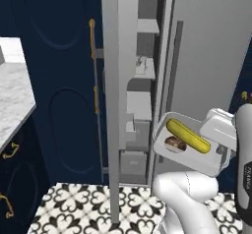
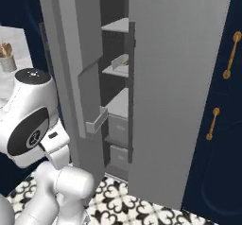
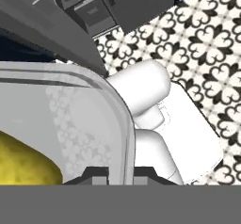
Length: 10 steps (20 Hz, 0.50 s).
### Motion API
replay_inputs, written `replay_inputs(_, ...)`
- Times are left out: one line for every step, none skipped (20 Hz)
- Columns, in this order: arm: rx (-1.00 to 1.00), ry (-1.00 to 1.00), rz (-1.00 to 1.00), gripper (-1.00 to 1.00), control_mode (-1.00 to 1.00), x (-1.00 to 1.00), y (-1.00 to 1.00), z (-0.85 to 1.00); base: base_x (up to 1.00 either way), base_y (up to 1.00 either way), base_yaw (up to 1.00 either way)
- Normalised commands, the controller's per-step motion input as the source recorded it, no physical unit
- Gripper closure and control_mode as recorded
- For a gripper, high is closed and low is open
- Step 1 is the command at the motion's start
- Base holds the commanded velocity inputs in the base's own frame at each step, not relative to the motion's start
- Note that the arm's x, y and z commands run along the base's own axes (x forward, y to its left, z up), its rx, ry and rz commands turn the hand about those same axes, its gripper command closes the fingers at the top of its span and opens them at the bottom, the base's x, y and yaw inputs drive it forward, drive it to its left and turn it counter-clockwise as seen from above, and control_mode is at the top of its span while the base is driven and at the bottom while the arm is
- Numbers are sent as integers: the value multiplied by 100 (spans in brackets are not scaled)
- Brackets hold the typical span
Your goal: Take the meat container that has the fish and place it on the second highest rack of the freezer. Then take the vegetable container that has the mushroom and cucumber and place it on the highest rack of the freezer.
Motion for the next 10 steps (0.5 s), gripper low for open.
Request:
replay_inputs(0, 0, 0, 100, 100, 0, 0, 0, 72, -81, 7)
replay_inputs(0, 0, 0, 100, 100, 0, 0, 0, 88, -69, 6)
replay_inputs(0, 0, 0, 100, 100, 0, 0, 0, 95, -64, 5)
replay_inputs(0, 0, 0, 100, 100, 0, 0, 0, 98, -59, 0)
replay_inputs(0, 0, 0, 100, 100, 0, 0, 0, 99, -52, 0)
replay_inputs(0, 0, 0, 100, 100, 0, 0, 0, 100, -37, 0)
replay_inputs(0, 0, 0, 100, 100, 0, 0, 0, 94, -21, 0)
replay_inputs(0, 0, 0, 100, 100, 0, 0, 0, 88, -9, 0)
replay_inputs(0, 0, 0, 100, 100, 0, 0, 0, 86, -10, 0)
replay_inputs(0, 0, 0, 100, 100, 0, 0, 0, 84, -16, 0)
